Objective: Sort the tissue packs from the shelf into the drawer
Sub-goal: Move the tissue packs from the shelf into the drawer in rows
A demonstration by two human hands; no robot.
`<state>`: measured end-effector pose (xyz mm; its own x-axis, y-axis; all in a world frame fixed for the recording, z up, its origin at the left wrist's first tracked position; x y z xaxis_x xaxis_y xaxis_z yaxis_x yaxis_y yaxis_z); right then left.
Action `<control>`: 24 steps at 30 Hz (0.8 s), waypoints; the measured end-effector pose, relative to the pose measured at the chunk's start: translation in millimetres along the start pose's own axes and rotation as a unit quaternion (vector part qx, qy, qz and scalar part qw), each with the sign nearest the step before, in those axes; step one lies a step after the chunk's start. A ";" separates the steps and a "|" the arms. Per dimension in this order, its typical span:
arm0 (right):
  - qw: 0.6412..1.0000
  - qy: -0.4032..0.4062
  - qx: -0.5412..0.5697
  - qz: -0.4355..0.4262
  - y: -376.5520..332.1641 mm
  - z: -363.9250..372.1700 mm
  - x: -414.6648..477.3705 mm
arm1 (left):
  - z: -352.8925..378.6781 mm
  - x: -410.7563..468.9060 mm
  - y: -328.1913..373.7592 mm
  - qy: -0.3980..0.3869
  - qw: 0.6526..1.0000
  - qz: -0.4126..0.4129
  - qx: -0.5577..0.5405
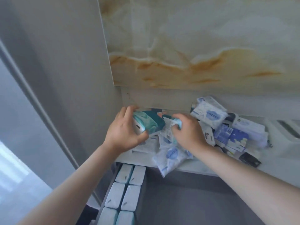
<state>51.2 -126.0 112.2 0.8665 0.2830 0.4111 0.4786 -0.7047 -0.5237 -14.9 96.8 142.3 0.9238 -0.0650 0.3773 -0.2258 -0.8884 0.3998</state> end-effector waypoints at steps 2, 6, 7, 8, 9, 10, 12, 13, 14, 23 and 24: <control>0.999 -0.012 0.017 0.025 0.5 -14.5 -25.4 | -3.6 -19.5 1.4 -0.028 0.998 0.003 -0.055; 0.988 -0.123 0.058 0.076 9.7 -33.3 -74.3 | -7.4 -42.6 10.2 -0.116 0.986 -0.015 -0.123; 0.978 -0.176 0.069 0.083 12.7 -34.5 -84.3 | -6.0 -45.9 11.9 -0.153 0.980 -0.019 -0.127; 0.966 -0.231 0.077 0.085 14.9 -34.4 -92.0 | -3.1 -49.4 12.6 -0.196 0.972 -0.025 -0.128; 0.952 -0.282 0.078 0.085 15.4 -33.2 -98.3 | 0.8 -53.1 12.9 -0.239 0.962 -0.033 -0.128; 0.940 -0.325 0.069 0.081 15.7 -29.6 -103.1 | 5.6 -57.0 14.3 -0.279 0.951 -0.043 -0.126; 0.919 -0.381 0.057 0.081 17.2 -14.8 -112.1 | 18.5 -65.3 18.8 -0.345 0.930 -0.053 -0.116; 0.912 -0.397 0.055 0.088 20.4 -4.8 -116.3 | 26.3 -68.7 22.3 -0.369 0.922 -0.052 -0.102; 0.905 -0.410 0.046 0.101 27.3 6.7 -120.5 | 35.4 -72.2 26.5 -0.393 0.914 -0.049 -0.086; 0.885 -0.452 -0.043 0.104 65.5 73.8 -148.7 | 145.9 -131.4 28.6 -0.541 0.837 0.030 0.079; 0.886 -0.449 -0.044 0.106 68.6 79.7 -150.4 | 153.3 -135.5 25.3 -0.543 0.833 0.043 0.090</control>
<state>-35.0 -165.1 -45.0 0.7185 0.5135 -0.4690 0.3125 -0.8409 -0.4420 -98.4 13.4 -26.8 0.6632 -0.4184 -0.6206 -0.3466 -0.9066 0.2408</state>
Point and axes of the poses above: each hand's wrist, its own x-axis towards the middle knuckle, its own z-axis out of the palm, y = z × x, the point moved 3 cm from there along x, towards the middle knuckle, and after that the axes turned 10 degrees about -y, right-handed, at the moved point
